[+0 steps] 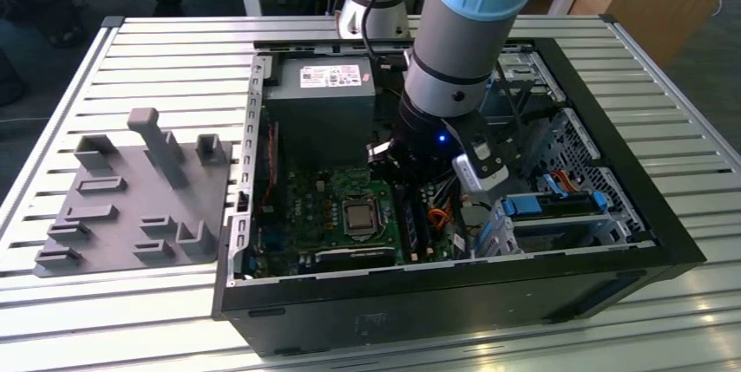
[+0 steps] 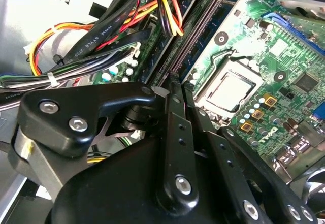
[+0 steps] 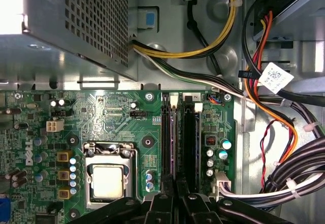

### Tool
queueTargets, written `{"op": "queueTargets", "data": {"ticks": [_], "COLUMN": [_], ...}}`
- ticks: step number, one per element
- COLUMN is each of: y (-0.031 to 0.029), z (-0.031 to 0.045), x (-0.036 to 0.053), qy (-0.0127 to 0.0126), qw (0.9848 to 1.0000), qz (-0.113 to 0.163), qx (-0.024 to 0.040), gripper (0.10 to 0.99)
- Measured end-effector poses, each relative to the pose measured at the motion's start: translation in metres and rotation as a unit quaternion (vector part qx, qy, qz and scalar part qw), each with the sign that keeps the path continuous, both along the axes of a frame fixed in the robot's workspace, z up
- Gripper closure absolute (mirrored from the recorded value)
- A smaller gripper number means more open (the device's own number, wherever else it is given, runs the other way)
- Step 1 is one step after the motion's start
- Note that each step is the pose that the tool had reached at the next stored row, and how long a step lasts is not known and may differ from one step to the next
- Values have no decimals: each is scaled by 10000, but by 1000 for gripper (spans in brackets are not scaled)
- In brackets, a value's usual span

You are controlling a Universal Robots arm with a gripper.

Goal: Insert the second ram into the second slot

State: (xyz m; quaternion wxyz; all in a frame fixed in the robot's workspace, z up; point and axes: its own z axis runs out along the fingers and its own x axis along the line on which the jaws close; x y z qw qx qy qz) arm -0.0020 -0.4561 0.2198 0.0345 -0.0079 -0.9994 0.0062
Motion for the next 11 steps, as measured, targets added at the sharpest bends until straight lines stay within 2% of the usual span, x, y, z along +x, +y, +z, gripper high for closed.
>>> {"op": "queueTargets", "data": {"ticks": [4, 11], "y": [1, 0], "z": [-1, -6], "x": [0, 6], "qy": [0, 0], "qw": [10000, 10000], "qz": [-1, -1], "qx": [21, 21], "gripper": [949, 949]}}
